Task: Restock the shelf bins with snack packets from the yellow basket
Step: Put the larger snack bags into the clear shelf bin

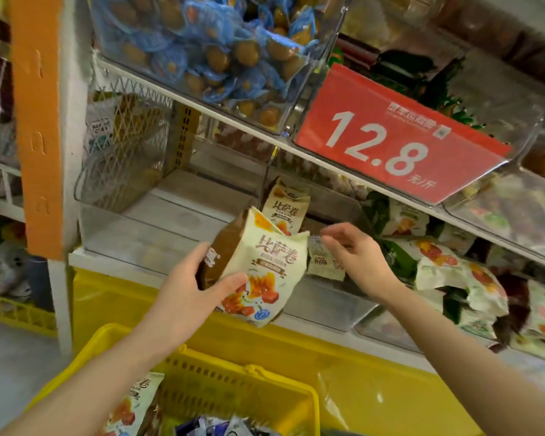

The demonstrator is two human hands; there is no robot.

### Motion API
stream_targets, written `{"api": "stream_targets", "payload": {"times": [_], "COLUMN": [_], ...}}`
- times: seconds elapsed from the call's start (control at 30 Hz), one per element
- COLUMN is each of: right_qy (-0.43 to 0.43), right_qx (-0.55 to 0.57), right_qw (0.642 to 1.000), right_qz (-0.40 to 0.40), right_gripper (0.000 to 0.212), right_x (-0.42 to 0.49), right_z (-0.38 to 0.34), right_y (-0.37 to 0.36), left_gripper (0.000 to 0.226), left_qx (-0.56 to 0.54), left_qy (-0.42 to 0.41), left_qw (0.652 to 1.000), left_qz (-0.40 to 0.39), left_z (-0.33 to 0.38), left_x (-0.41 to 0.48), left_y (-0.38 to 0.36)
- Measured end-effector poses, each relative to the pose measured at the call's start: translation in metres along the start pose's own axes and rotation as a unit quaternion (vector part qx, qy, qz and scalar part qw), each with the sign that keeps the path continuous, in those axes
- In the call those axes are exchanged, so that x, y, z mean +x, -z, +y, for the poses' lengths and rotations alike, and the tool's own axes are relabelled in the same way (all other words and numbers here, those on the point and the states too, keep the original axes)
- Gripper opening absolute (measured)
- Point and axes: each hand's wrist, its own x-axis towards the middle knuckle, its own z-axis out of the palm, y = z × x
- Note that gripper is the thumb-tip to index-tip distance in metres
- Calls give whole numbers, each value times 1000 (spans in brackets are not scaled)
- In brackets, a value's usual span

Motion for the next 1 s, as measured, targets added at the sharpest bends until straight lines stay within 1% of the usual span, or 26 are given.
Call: {"api": "stream_targets", "payload": {"times": [0.07,0.13,0.2,0.27,0.3,0.37,0.47,0.53,0.6,0.67,0.73,0.8,0.87,0.9,0.93,1.0], "right_qy": [-55,-76,-90,-124,-132,-123,-98,-91,-75,-57,-49,-34,-26,-27,-26,-32], "right_qx": [-35,-105,-170,-202,-211,-227,-289,-322,-347,-359,-351,-332,-308,-286,-262,-253], "right_qw": [997,987,962,938,932,931,923,921,922,922,924,927,929,936,946,960], "right_qz": [-38,-99,-191,-254,-264,-258,-236,-200,-153,-135,-143,-168,-202,-205,-189,-114], "right_gripper": [15,24,48,74,84,97,107,103,87,69,57,46,40,38,37,39], "right_x": [18,33,45,56,61,70,79,84,90,96,103,108,113,114,116,118], "right_z": [27,53,74,89,95,103,112,115,117,116,111,105,99,96,93,89], "right_y": [1,-1,-6,-14,-19,-27,-36,-41,-44,-41,-32,-18,-2,5,11,15], "left_gripper": [28,31,31,31,32,32,32,33,37,40,42,42,42,41,40,38], "left_qx": [-3,-15,-23,-27,-28,-20,-15,-23,-36,-49,-57,-65,-73,-78,-84,-94], "left_qy": [-5,-9,-11,-11,-10,-7,-4,2,12,21,27,36,43,45,48,53], "left_qw": [1000,999,998,997,997,997,997,997,996,996,995,995,994,994,993,992], "left_qz": [29,48,61,72,76,81,79,76,76,74,72,69,70,69,69,69], "left_z": [4,8,12,14,14,13,12,10,8,5,4,2,0,-1,-2,-4], "left_x": [4,8,12,16,18,23,30,35,38,40,42,44,46,47,48,48], "left_y": [5,11,15,17,18,18,16,16,16,15,14,13,12,10,9,6]}}
